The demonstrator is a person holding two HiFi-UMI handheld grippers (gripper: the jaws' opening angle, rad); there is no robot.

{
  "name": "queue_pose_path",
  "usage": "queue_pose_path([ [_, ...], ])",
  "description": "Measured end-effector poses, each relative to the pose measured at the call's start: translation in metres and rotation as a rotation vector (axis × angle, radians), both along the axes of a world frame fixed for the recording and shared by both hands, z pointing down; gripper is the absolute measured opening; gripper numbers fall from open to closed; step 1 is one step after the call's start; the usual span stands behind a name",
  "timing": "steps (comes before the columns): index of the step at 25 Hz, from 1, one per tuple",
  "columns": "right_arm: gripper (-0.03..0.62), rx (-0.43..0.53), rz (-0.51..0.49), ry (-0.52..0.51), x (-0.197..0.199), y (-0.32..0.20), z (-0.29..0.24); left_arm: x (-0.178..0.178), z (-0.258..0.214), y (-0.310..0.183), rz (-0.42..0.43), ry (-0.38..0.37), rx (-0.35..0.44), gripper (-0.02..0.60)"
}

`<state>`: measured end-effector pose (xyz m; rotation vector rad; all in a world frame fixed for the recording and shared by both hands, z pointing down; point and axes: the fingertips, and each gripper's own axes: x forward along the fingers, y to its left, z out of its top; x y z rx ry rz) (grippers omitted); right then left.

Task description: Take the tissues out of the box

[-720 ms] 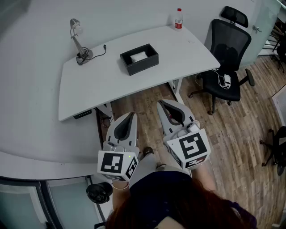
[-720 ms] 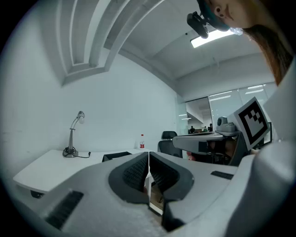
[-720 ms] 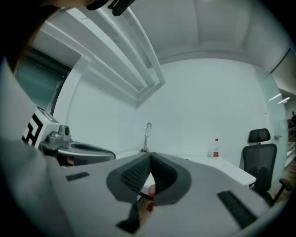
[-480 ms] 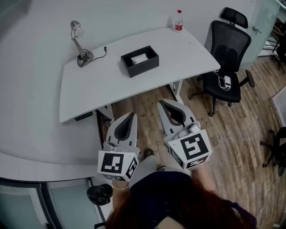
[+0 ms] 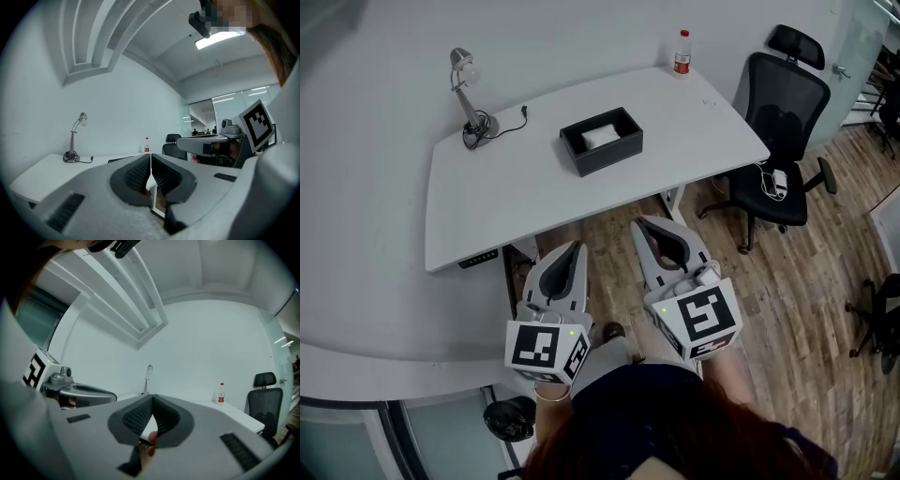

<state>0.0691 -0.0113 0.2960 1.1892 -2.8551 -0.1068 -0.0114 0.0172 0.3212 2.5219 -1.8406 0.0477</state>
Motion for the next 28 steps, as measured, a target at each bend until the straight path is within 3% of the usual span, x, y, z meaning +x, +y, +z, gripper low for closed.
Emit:
queue_pose_path([
  [28, 0.018, -0.022, 0.053, 0.028, -0.061, -0.072, 0.004, -0.065, 0.009, -0.079, 0.072, 0.032, -0.014, 0.025],
])
